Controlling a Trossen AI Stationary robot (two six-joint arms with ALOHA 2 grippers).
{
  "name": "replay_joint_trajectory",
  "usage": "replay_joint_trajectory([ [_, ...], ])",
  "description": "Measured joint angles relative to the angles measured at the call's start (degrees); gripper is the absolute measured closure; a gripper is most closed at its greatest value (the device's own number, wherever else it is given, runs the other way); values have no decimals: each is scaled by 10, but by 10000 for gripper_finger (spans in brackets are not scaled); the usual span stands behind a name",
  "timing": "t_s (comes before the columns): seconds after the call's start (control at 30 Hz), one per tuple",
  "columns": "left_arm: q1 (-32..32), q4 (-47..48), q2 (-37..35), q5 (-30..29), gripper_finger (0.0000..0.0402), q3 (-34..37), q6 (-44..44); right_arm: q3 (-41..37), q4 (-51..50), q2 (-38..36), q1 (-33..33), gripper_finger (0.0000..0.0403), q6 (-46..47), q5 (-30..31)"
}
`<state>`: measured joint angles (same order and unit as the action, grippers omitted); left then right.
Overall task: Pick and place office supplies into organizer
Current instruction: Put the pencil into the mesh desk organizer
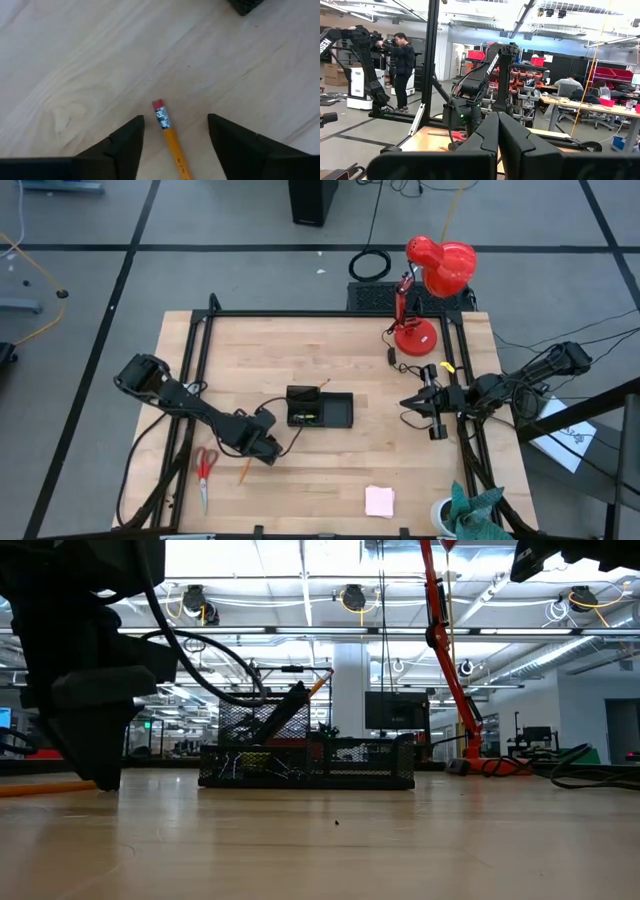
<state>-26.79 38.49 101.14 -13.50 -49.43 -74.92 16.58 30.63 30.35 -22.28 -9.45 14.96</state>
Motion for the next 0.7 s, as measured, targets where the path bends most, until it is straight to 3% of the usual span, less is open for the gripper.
replay_joint_trajectory([
  [0.5,1,-35,0,3,385,0,19,0,4,0,0,403,2,0],
  [0.7,-10,-39,0,-13,379,0,56,0,4,0,0,403,2,0],
])
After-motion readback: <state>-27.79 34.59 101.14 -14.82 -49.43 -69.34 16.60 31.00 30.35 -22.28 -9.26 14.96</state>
